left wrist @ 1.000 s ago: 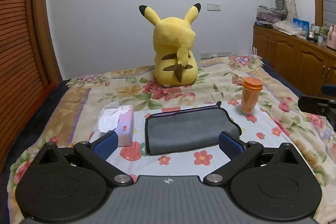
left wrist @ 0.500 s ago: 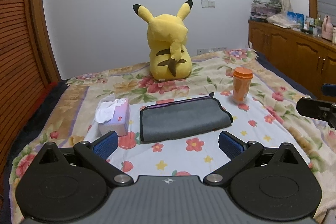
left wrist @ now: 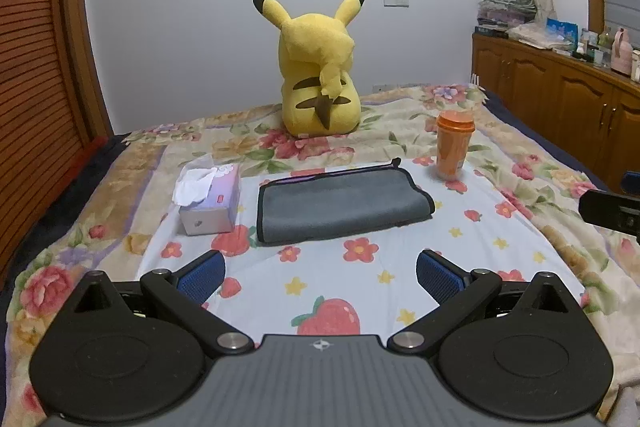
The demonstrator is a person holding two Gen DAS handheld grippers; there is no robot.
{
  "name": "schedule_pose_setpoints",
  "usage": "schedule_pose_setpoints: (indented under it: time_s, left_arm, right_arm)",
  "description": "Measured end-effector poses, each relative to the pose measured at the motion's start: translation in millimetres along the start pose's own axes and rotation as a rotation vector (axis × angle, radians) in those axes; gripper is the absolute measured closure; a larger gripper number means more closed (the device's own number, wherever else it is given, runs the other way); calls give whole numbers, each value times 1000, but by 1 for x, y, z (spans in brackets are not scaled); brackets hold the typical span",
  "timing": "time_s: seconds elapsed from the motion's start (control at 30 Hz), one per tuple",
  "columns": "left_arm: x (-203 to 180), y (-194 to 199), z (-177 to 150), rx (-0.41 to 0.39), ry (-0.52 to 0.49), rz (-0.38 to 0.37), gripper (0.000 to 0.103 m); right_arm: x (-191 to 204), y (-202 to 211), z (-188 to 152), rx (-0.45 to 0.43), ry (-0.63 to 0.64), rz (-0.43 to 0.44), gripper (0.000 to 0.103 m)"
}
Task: Fold towel
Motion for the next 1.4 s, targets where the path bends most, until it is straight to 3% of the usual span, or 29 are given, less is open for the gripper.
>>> schedule_pose_setpoints:
  time_s: [0.63,1.4]
  left_arm:
    - [-7,1,-51,40,33,6,0]
    - [2,12,-69,40,47,32,0]
  right_arm:
    - [-9,6,-52,50,-2,-16,0]
    - [-18,9,-77,92,-3,-31,0]
Point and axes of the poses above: each gripper's, at about its wrist camera, not at the fingertips, and y roughly against the way its jaws point, x to its left, z to its top, the point moved 9 cm from there along -y, roughly the way its jaws point, and after that the axes turned 9 degrees about -x, right-handed, at the moved point
